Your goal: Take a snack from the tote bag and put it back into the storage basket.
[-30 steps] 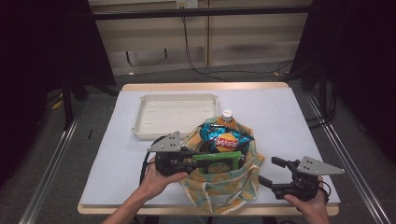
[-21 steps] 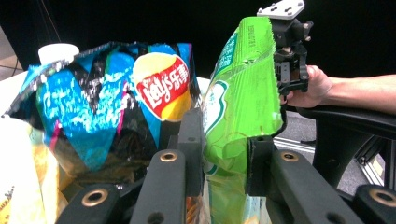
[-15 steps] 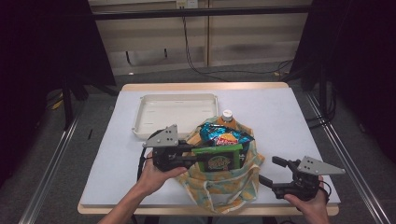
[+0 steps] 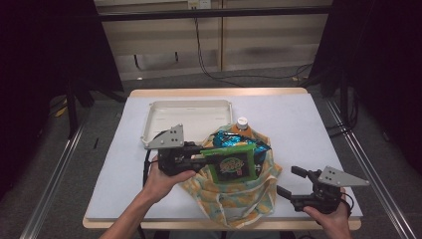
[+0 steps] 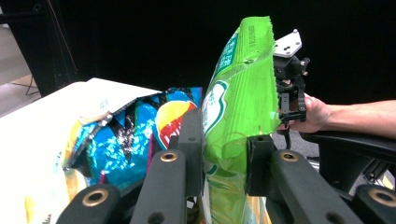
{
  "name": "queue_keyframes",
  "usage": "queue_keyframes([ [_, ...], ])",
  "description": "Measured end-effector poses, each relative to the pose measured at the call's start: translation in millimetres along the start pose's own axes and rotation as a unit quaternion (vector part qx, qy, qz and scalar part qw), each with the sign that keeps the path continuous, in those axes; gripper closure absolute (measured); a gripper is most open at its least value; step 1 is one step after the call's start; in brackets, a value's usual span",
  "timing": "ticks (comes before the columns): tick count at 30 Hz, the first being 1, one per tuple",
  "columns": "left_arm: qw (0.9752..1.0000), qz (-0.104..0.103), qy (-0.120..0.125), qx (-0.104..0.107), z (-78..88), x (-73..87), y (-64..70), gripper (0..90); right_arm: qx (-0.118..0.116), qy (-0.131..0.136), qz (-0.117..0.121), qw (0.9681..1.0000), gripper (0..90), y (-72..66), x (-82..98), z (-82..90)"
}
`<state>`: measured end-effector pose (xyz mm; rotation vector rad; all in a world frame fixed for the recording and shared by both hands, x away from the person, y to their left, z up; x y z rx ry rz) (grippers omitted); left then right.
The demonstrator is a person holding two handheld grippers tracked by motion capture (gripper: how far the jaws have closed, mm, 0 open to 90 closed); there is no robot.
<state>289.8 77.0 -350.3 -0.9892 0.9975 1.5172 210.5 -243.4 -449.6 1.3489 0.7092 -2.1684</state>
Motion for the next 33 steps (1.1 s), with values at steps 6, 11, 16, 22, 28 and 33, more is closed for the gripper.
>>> queue_keyframes([
  [6,1.0000,0.000,0.004,0.004,7.2,-7.9,-1.3,74.4,0.001,0.003,-0.003,1.0000,12.2,1.0,-0.3,1.2],
  [11,1.0000,0.004,0.000,0.000,16.5,-12.0,-6.0,74.3,-0.006,0.002,-0.001,1.0000,11.0,-0.2,-0.4,-0.2],
  [16,0.9998,0.008,0.017,-0.003,28.4,-16.2,-8.3,74.3,0.004,0.008,-0.006,0.9999,9.2,2.4,-0.9,1.6],
  [22,0.9997,0.007,0.020,-0.010,42.9,-17.8,-13.0,74.3,0.004,0.011,-0.010,0.9999,7.2,3.6,-1.4,1.8],
  [28,0.9994,0.004,0.026,-0.024,60.2,-17.2,-23.7,74.3,0.010,0.010,-0.015,0.9998,5.1,5.1,-1.4,1.4],
  [33,0.9986,0.021,0.032,-0.036,73.3,-9.0,-34.4,74.4,0.012,0.009,-0.015,0.9998,4.7,5.4,-1.3,1.6],
])
Point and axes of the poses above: each handheld gripper's, and its own axes: z roughly backward along the jaws, x roughly out of its underside, y roughly to its right, the point moved 4 cm from there along -z, roughly forward along the jaws, and after that the axes turned 4 degrees about -y, right-handed, at the moved point
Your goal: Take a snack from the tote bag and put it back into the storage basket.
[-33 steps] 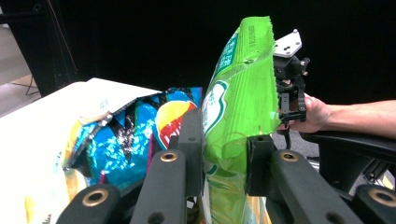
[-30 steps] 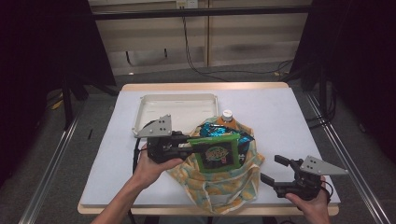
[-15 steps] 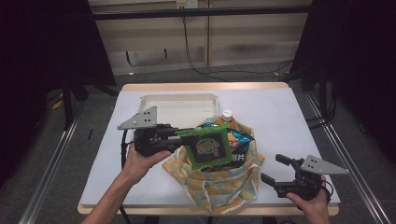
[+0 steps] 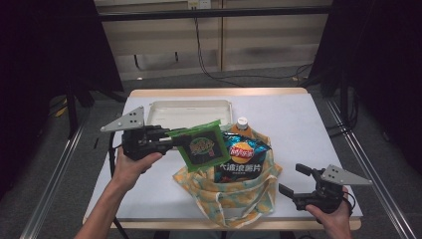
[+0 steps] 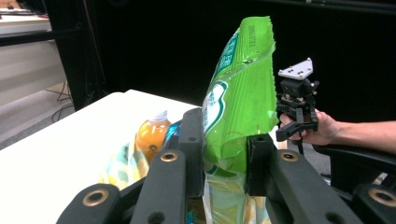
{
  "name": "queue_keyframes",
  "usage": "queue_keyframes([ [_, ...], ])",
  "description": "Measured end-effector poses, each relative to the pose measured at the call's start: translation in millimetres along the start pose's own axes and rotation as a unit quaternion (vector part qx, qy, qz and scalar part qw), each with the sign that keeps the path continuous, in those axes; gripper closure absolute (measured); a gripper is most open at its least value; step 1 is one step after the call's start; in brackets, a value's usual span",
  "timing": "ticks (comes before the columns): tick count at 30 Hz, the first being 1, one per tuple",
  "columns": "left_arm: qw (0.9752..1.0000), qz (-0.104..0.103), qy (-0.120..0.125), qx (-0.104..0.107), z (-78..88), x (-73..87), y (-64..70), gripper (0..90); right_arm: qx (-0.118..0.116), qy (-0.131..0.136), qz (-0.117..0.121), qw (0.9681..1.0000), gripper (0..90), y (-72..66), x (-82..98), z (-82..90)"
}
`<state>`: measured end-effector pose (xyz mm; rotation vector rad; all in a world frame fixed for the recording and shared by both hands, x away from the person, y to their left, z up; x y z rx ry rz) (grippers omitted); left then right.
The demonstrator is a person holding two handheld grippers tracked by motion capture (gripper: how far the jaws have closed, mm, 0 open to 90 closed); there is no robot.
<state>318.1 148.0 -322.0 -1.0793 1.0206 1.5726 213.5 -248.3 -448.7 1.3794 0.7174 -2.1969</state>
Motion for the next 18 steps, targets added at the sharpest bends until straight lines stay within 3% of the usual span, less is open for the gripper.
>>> queue_keyframes([
  [2,0.9998,0.003,-0.012,-0.017,4.3,2.4,-4.7,74.4,0.001,0.001,0.000,1.0000,4.7,-0.3,0.0,-0.5],
  [10,0.9992,0.015,-0.004,-0.036,22.8,3.5,-22.0,74.5,0.002,0.000,0.000,1.0000,4.7,0.1,-0.1,-1.1],
  [18,0.9973,0.019,-0.021,-0.067,38.1,10.2,-39.7,74.4,0.001,-0.001,0.004,1.0000,4.7,-0.5,0.0,-1.4],
])
Point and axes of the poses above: each handheld gripper's, and its own axes: z roughly backward along the jaws, x roughly out of its underside, y roughly to its right, the point moved 4 cm from there along -z, roughly forward along the jaws, and after that the axes turned 4 degrees about -y, right-handed, at the moved point
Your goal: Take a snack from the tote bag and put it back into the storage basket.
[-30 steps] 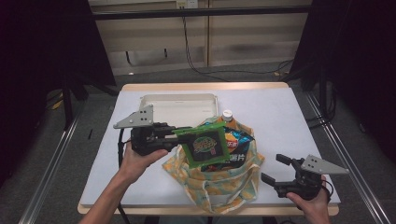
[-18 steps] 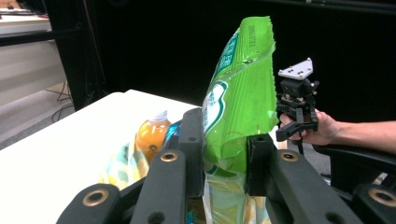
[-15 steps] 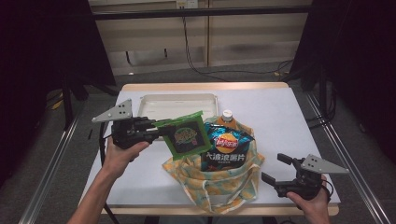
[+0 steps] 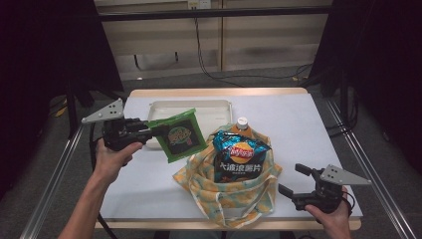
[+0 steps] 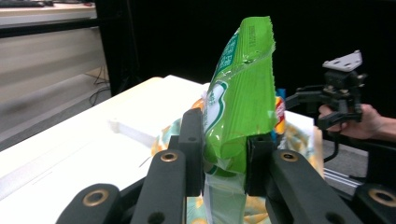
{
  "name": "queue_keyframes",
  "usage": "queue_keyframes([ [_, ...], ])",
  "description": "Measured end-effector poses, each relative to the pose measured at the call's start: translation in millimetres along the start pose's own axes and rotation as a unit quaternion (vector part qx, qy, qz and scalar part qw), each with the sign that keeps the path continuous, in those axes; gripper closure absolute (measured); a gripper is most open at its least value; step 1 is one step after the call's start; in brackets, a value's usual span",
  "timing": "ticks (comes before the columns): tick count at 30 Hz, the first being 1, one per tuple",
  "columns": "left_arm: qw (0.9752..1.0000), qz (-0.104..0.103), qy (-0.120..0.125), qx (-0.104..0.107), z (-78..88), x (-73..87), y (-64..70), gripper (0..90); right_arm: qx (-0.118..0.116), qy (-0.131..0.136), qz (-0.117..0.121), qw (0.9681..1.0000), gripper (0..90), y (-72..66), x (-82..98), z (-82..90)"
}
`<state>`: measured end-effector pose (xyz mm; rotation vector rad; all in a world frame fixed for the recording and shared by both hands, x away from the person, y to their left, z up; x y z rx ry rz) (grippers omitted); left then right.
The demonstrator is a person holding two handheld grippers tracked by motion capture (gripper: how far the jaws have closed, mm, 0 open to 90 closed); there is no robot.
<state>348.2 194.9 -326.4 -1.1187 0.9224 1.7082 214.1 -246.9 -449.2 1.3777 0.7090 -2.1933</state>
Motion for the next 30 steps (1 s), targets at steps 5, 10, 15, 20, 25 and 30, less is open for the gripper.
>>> queue_keyframes([
  [5,0.9993,0.017,-0.017,-0.031,2.4,7.8,-22.1,74.6,0.000,-0.001,-0.001,1.0000,4.7,0.6,-0.1,-0.3],
  [10,0.9984,0.017,-0.032,-0.044,2.9,15.2,-37.5,74.6,-0.001,-0.001,-0.001,1.0000,4.7,0.7,-0.1,-0.5],
  [15,0.9968,0.023,-0.040,-0.065,2.5,20.2,-56.2,74.6,-0.001,-0.003,-0.002,1.0000,4.8,0.0,0.0,-1.3],
  [20,0.9945,0.024,-0.059,-0.082,-0.5,28.8,-72.1,74.6,-0.003,-0.003,0.001,1.0000,4.8,0.4,0.2,-1.0],
  [25,0.9928,0.019,-0.067,-0.098,-4.7,31.9,-84.1,74.6,-0.002,-0.003,0.002,1.0000,4.8,0.0,0.1,-0.9],
  [30,0.9921,0.020,-0.070,-0.103,-8.7,28.8,-94.3,74.6,-0.004,-0.004,0.000,1.0000,4.8,0.0,0.4,-0.3],
])
Point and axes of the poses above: each handheld gripper's, and its own axes: z roughly backward along the jaws, x roughly out of its underside, y roughly to its right, the point moved 4 cm from there along -z, roughly forward along the jaws, and after that the axes turned 4 degrees about -y, right-handed, at the moved point
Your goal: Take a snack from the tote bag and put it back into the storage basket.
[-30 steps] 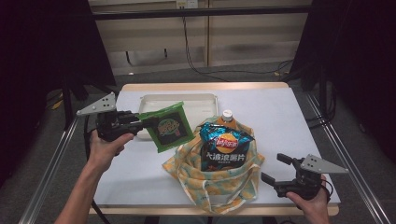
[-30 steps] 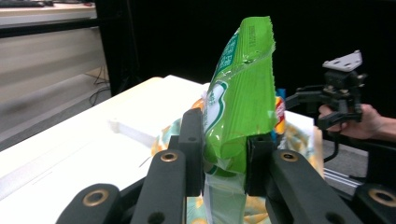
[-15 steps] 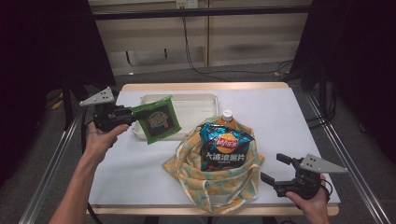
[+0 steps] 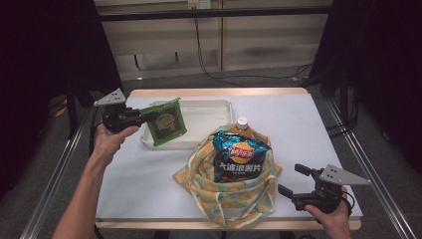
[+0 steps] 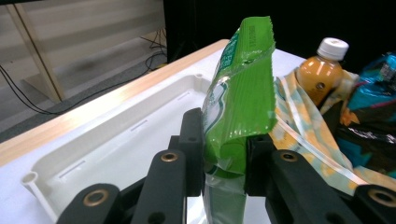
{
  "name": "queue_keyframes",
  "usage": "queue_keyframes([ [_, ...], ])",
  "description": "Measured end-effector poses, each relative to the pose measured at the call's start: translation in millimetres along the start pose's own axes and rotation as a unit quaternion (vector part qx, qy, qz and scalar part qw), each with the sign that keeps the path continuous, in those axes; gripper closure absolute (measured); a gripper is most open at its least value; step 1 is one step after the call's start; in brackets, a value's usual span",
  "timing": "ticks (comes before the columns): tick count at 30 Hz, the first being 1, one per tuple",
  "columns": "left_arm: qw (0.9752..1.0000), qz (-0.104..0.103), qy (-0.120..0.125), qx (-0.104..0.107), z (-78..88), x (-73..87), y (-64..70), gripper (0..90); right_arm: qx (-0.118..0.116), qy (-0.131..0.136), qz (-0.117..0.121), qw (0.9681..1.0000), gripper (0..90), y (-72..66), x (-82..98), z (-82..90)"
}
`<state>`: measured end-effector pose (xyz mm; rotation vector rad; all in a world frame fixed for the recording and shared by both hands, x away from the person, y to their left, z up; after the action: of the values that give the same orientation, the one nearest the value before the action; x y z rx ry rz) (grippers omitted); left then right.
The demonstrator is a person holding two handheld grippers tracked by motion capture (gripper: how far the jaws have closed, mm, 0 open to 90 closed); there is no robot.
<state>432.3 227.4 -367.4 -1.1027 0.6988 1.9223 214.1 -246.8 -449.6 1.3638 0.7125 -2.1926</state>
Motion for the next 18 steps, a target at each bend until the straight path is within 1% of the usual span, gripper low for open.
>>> queue_keyframes([
  [1,1.0000,0.001,-0.001,0.002,-0.8,-0.6,-1.8,74.6,0.000,0.000,-0.001,1.0000,4.8,0.4,0.0,-0.3],
  [2,1.0000,0.002,-0.001,-0.003,-1.9,-1.3,-4.9,74.6,0.000,0.001,-0.001,1.0000,4.8,0.6,0.0,-0.4],
  [3,1.0000,0.006,-0.001,-0.004,-3.2,-1.9,-7.9,74.6,-0.001,0.001,0.000,1.0000,4.8,0.6,0.0,-0.8],
  [4,1.0000,0.008,0.000,-0.006,-4.7,-2.6,-11.2,74.6,-0.001,0.002,-0.005,1.0000,4.8,0.2,-0.3,-0.9],
  [5,1.0000,0.007,0.000,-0.006,-6.4,-2.9,-14.4,74.6,-0.001,0.001,-0.005,1.0000,4.8,0.1,-0.2,-0.9],
  [7,0.9999,0.009,0.009,-0.010,-9.6,-3.9,-20.2,74.6,-0.003,0.001,-0.004,1.0000,4.8,0.3,0.1,-0.9],
  [8,0.9998,0.015,0.010,-0.008,-11.4,-4.3,-23.3,74.6,-0.002,0.001,-0.004,1.0000,4.8,0.3,0.1,-0.8],
  [11,0.9998,0.014,0.001,-0.016,-16.7,-6.4,-33.7,74.6,-0.001,0.000,-0.004,1.0000,4.8,1.6,0.4,-1.0],
  [12,0.9998,0.016,0.002,-0.015,-18.3,-7.4,-35.1,74.6,-0.003,0.002,-0.007,1.0000,4.8,1.5,0.2,-1.3],
  [14,0.9997,0.013,0.005,-0.020,-20.3,-8.9,-39.5,74.5,-0.003,0.002,-0.008,1.0000,4.9,1.6,0.1,-1.0],
  [15,0.9998,0.014,0.003,-0.016,-21.8,-9.4,-42.0,74.5,-0.003,0.003,-0.010,0.9999,4.9,1.4,0.1,-0.9],
  [16,0.9997,0.014,-0.003,-0.018,-24.0,-9.6,-44.6,74.6,-0.003,0.003,-0.010,0.9999,4.9,1.4,0.1,-0.9],
  [18,0.9996,0.016,-0.006,-0.022,-28.0,-9.9,-49.2,74.6,-0.004,0.002,-0.008,1.0000,4.9,1.8,0.3,-0.9],
])
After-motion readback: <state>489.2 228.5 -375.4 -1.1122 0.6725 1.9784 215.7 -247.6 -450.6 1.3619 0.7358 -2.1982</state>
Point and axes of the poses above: each handheld gripper's, and its own axes: z roughly backward along the jaws, x roughly out of its underside, y roughly to its right, the point moved 4 cm from there along -z, roughly forward along the jaws, and after that the axes turned 4 degrees about -y, right-handed, at the moved point
